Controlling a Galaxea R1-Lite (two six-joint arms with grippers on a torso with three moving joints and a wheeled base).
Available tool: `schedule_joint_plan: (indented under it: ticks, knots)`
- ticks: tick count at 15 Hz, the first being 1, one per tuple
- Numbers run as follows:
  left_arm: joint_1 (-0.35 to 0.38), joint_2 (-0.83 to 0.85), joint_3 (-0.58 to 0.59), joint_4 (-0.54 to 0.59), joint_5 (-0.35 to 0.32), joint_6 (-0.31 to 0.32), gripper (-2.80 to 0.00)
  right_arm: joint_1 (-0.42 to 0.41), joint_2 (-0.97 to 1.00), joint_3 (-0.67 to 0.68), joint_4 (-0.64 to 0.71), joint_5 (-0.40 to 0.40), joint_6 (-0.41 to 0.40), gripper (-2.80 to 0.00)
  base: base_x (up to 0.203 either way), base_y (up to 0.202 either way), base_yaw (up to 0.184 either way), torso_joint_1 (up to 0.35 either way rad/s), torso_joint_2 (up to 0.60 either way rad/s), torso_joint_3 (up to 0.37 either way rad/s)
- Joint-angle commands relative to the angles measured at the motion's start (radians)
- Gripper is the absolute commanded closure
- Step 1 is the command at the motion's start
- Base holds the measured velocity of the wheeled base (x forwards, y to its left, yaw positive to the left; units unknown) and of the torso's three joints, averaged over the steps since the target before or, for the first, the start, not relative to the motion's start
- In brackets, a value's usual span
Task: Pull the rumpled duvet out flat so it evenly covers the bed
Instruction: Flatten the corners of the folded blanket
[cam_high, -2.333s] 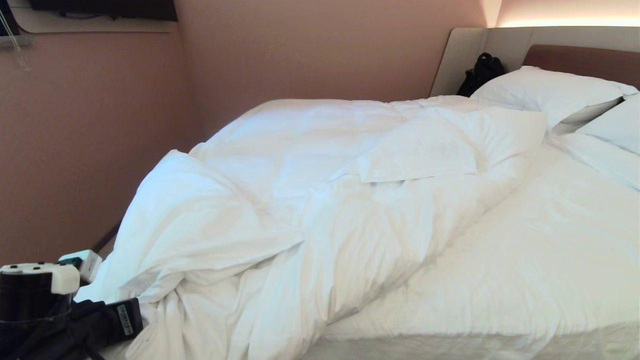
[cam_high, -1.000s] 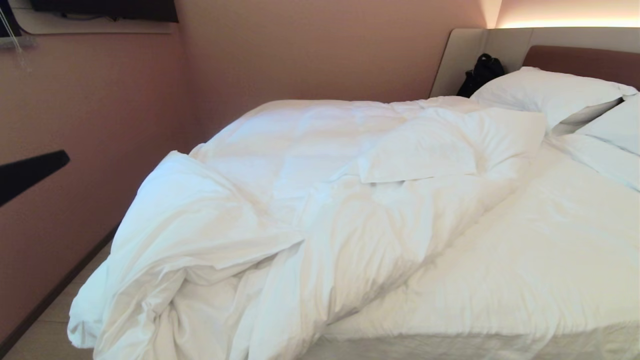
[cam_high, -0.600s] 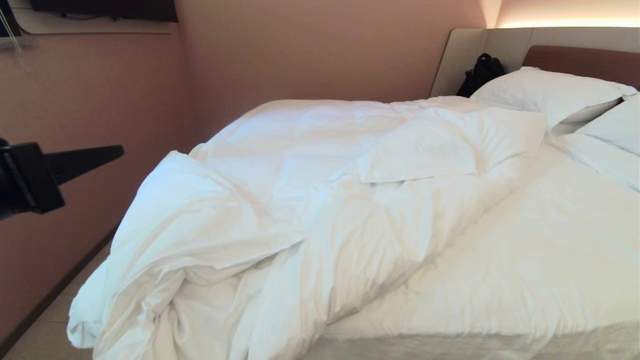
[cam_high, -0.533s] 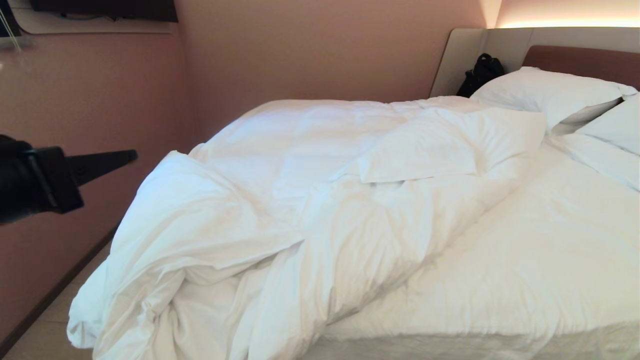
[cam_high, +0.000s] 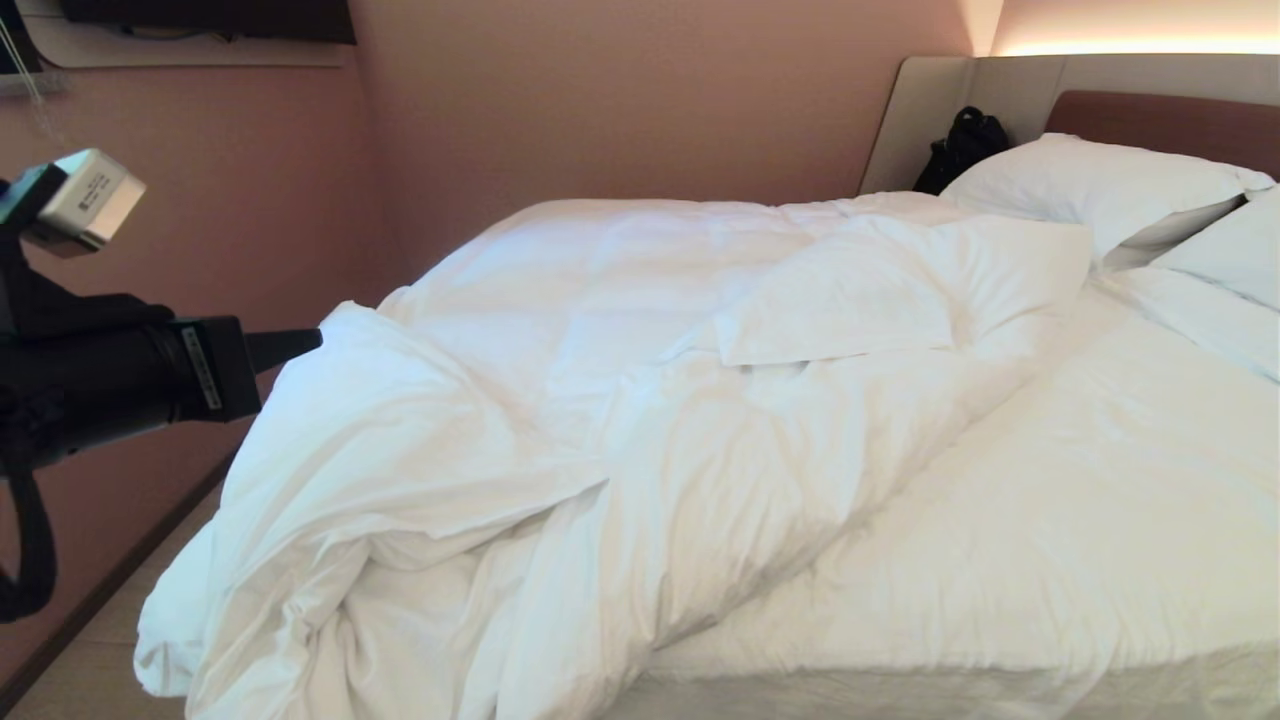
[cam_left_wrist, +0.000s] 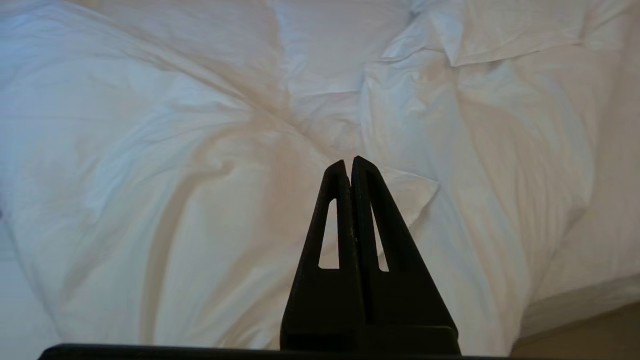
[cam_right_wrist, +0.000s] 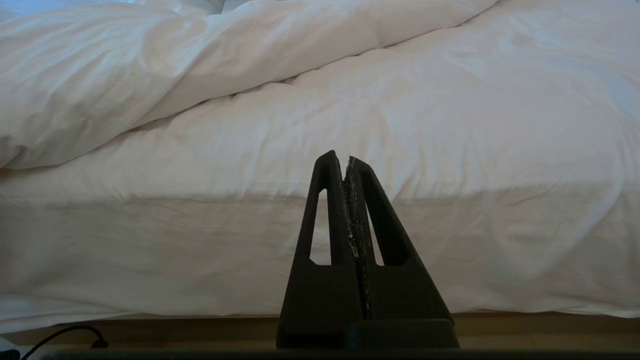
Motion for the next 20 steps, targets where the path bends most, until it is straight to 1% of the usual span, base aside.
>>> schedule_joint_plan:
  ticks: [1, 4, 6, 8, 10, 12, 14, 20]
  knots:
    - [-0.006, 0.018, 0.005, 0.001, -0.005, 0.016, 0.0, 0.0, 0.0, 0.0, -0.001, 0.0, 0.001, 0.0, 0.0, 0.0, 0.0, 0.0, 0.0, 0.0]
    - [-0.04, 0.034, 0.009, 0.001, 0.001, 0.034, 0.0, 0.0, 0.001, 0.0, 0.0, 0.0, 0.001, 0.0, 0.0, 0.0, 0.0, 0.0, 0.0, 0.0]
    - [-0.068, 0.069, 0.018, 0.002, 0.01, 0.07, 0.0, 0.0, 0.0, 0.0, -0.001, 0.0, 0.001, 0.0, 0.0, 0.0, 0.0, 0.0, 0.0, 0.0]
    - [-0.085, 0.091, 0.029, 0.001, 0.037, 0.114, 0.0, 0.0, 0.0, 0.0, -0.001, 0.0, 0.001, 0.0, 0.0, 0.0, 0.0, 0.0, 0.0, 0.0]
    - [-0.114, 0.096, 0.044, 0.001, 0.068, 0.135, 0.0, 0.0, 0.0, 0.0, 0.0, 0.0, 0.001, 0.0, 0.0, 0.0, 0.0, 0.0, 0.0, 0.0]
    - [-0.12, 0.095, 0.051, 0.001, 0.073, 0.149, 0.0, 0.0, 0.001, 0.0, -0.001, 0.0, 0.001, 0.0, 0.0, 0.0, 0.0, 0.0, 0.0, 0.0]
    - [-0.123, 0.093, 0.06, 0.001, 0.072, 0.178, 0.0, 0.0, 0.001, 0.0, -0.001, 0.0, 0.001, 0.0, 0.0, 0.0, 0.0, 0.0, 0.0, 0.0]
    - [-0.13, 0.098, 0.071, 0.002, 0.081, 0.195, 0.0, 0.0, 0.001, 0.0, -0.001, 0.0, 0.001, 0.0, 0.0, 0.0, 0.0, 0.0, 0.0, 0.0]
